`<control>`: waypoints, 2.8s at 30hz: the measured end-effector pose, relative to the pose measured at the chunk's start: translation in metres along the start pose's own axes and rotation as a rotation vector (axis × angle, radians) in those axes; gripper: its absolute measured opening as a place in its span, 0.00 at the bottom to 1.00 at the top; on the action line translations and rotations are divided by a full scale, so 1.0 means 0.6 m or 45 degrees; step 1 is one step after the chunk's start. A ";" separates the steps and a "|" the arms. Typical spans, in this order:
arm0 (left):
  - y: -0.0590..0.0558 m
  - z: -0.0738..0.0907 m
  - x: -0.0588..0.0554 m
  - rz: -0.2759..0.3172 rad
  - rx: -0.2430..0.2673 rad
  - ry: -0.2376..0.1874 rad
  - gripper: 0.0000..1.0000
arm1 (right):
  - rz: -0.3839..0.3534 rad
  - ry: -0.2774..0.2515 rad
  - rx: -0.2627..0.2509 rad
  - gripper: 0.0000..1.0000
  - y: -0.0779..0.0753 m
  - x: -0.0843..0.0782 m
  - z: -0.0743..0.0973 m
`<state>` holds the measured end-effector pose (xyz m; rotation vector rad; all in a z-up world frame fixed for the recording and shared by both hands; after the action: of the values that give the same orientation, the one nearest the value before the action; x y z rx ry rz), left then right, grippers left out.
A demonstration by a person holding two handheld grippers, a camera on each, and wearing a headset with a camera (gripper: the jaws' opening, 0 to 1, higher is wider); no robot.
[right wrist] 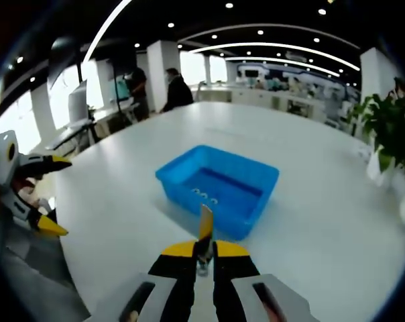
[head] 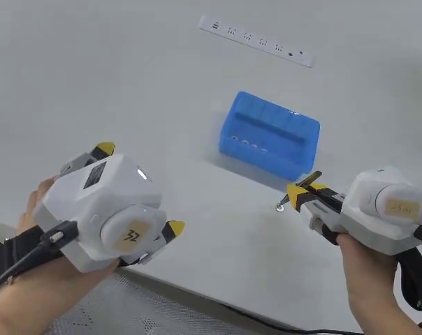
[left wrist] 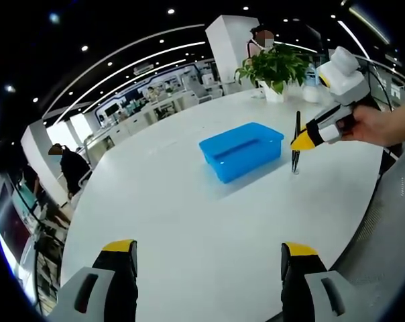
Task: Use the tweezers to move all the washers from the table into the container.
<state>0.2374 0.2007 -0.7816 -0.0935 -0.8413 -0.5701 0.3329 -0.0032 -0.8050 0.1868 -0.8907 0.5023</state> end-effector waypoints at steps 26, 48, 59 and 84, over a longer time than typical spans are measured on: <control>-0.003 0.001 0.004 -0.015 0.002 -0.012 0.90 | 0.019 -0.023 -0.007 0.04 -0.001 0.022 0.029; -0.002 0.026 0.039 0.060 -0.025 -0.148 0.91 | 0.004 -0.229 -0.009 0.04 -0.004 0.149 0.039; 0.012 0.045 0.063 0.067 -0.037 -0.181 0.91 | 0.015 -0.223 -0.034 0.04 -0.019 0.165 -0.011; 0.010 0.068 0.139 -0.004 -0.090 -0.266 0.82 | 0.049 -0.076 -0.010 0.05 -0.023 0.112 -0.101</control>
<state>0.2570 0.1813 -0.6929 -0.2189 -1.0239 -0.6002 0.4168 0.0290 -0.7895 0.1783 -0.9559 0.5308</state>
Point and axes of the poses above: the centre of the closed fingertips' face, and the gripper's own axes: z roughly backward along the fingers, y roughly to its left, x roughly out of its top, the point moved 1 cm from there along z, roughly backward along the fingers, and after that the axes turned 11 degrees about -x, right-handed, at the moved point
